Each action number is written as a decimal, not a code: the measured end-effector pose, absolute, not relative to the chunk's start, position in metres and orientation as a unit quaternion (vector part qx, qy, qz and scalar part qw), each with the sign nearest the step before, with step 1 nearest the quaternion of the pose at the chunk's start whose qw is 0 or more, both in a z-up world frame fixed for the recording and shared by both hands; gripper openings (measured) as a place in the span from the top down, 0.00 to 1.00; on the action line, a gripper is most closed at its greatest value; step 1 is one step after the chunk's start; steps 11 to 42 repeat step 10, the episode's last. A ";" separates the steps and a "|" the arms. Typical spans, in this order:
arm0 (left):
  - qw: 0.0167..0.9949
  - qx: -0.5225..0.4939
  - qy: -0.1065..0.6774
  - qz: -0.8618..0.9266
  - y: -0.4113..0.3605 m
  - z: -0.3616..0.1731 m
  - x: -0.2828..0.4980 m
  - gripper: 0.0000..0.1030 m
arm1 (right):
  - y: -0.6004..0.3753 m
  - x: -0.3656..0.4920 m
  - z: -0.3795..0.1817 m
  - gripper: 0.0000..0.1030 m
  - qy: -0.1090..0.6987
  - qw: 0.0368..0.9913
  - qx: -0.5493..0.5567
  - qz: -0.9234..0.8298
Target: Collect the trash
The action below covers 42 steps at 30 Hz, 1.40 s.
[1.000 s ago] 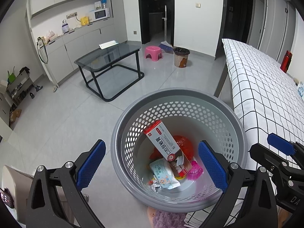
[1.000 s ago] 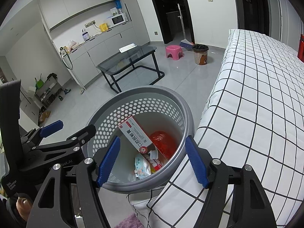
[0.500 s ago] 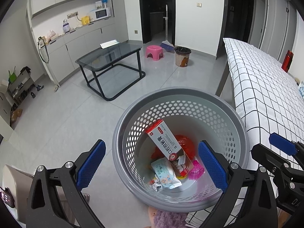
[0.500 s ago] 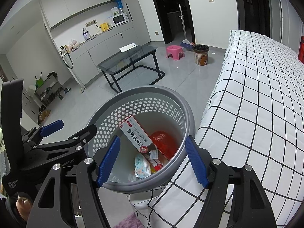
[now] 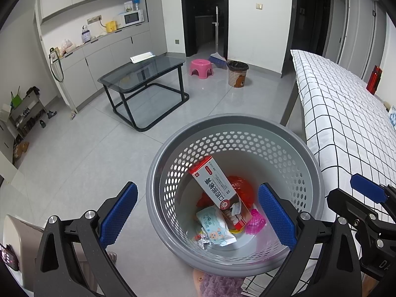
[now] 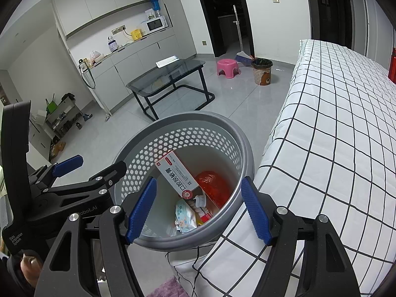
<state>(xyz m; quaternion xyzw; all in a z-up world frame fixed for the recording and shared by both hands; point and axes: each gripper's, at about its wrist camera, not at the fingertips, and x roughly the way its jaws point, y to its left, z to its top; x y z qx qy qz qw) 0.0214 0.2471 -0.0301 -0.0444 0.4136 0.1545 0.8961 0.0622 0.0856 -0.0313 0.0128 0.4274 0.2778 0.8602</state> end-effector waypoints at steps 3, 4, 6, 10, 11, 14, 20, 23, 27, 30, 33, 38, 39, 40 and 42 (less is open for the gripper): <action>0.896 -0.044 0.413 0.155 0.248 -0.030 0.022 0.07 | 0.087 0.062 -0.032 0.34 0.428 0.860 0.013 0.278; 0.896 -0.045 0.413 0.155 0.248 -0.030 0.022 0.07 | 0.087 0.062 -0.032 0.34 0.428 0.860 0.013 0.278; 0.896 -0.047 0.414 0.155 0.248 -0.030 0.022 0.07 | 0.086 0.062 -0.031 0.34 0.427 0.861 0.013 0.278; 0.895 -0.047 0.415 0.157 0.248 -0.031 0.022 0.07 | 0.086 0.061 -0.031 0.34 0.426 0.861 0.012 0.278; 0.895 -0.047 0.415 0.157 0.248 -0.031 0.022 0.07 | 0.086 0.061 -0.031 0.34 0.426 0.861 0.012 0.278; 0.895 -0.047 0.415 0.157 0.248 -0.031 0.022 0.07 | 0.086 0.061 -0.031 0.34 0.426 0.861 0.012 0.278; 0.895 -0.047 0.415 0.157 0.248 -0.031 0.022 0.07 | 0.086 0.061 -0.031 0.34 0.426 0.861 0.012 0.278; 0.895 -0.047 0.415 0.157 0.248 -0.031 0.022 0.07 | 0.086 0.061 -0.031 0.34 0.426 0.861 0.012 0.278; 0.895 -0.047 0.415 0.157 0.248 -0.031 0.022 0.07 | 0.086 0.061 -0.031 0.34 0.426 0.861 0.012 0.278; 0.895 -0.047 0.415 0.157 0.248 -0.031 0.022 0.07 | 0.086 0.061 -0.031 0.34 0.426 0.861 0.012 0.278; 0.895 -0.047 0.415 0.157 0.248 -0.031 0.022 0.07 | 0.086 0.061 -0.031 0.34 0.426 0.861 0.012 0.278; 0.895 -0.047 0.415 0.157 0.248 -0.031 0.022 0.07 | 0.086 0.061 -0.031 0.34 0.426 0.861 0.012 0.278; 0.895 -0.047 0.415 0.157 0.248 -0.031 0.022 0.07 | 0.086 0.061 -0.031 0.34 0.426 0.861 0.012 0.278; 0.895 -0.047 0.415 0.157 0.248 -0.031 0.022 0.07 | 0.086 0.061 -0.031 0.34 0.426 0.861 0.012 0.278; 0.895 -0.047 0.415 0.157 0.248 -0.031 0.022 0.07 | 0.086 0.061 -0.031 0.34 0.426 0.861 0.012 0.278</action>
